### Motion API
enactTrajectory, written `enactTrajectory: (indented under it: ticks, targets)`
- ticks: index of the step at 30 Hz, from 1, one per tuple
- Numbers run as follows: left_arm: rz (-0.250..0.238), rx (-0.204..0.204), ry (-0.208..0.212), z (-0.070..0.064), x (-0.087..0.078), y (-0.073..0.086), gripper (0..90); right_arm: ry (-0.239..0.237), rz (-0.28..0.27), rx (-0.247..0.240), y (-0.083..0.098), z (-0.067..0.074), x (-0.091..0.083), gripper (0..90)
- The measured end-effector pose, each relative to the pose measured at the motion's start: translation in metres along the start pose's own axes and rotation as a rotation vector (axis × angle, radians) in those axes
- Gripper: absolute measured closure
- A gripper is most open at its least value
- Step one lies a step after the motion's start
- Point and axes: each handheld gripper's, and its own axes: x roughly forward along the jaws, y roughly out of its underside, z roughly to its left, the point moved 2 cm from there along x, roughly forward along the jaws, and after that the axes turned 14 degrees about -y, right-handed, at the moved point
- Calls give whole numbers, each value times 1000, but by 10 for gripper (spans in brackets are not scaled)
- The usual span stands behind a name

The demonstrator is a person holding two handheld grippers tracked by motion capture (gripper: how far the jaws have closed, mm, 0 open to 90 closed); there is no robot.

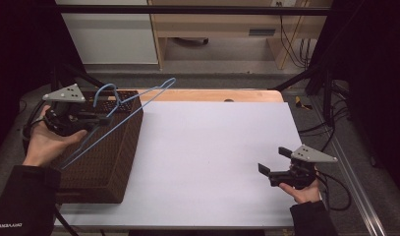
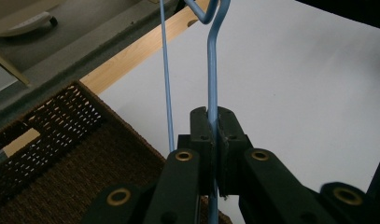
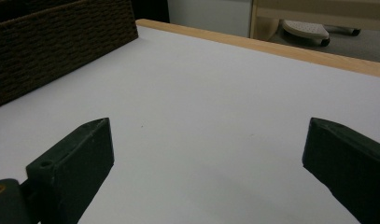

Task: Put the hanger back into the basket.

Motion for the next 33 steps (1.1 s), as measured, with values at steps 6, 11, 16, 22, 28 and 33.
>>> enactTrajectory:
  ticks: [6,11,16,22,28,33]
  targets:
    - [8,-25,-24,17,-5,13,872,-1,2,-3,0,0,0,24]
    - [22,-37,-38,31,-9,26,873,1,6,-1,1,0,1,24]
    - [43,-60,-55,44,-11,41,873,1,10,-4,1,-1,1,23]
    - [66,-76,-72,54,-11,57,872,1,14,-3,2,-1,2,24]
    - [84,-88,-87,64,-11,70,872,3,17,-6,2,-2,2,24]
    - [94,-97,-110,72,-10,81,872,4,17,-1,2,-2,2,24]
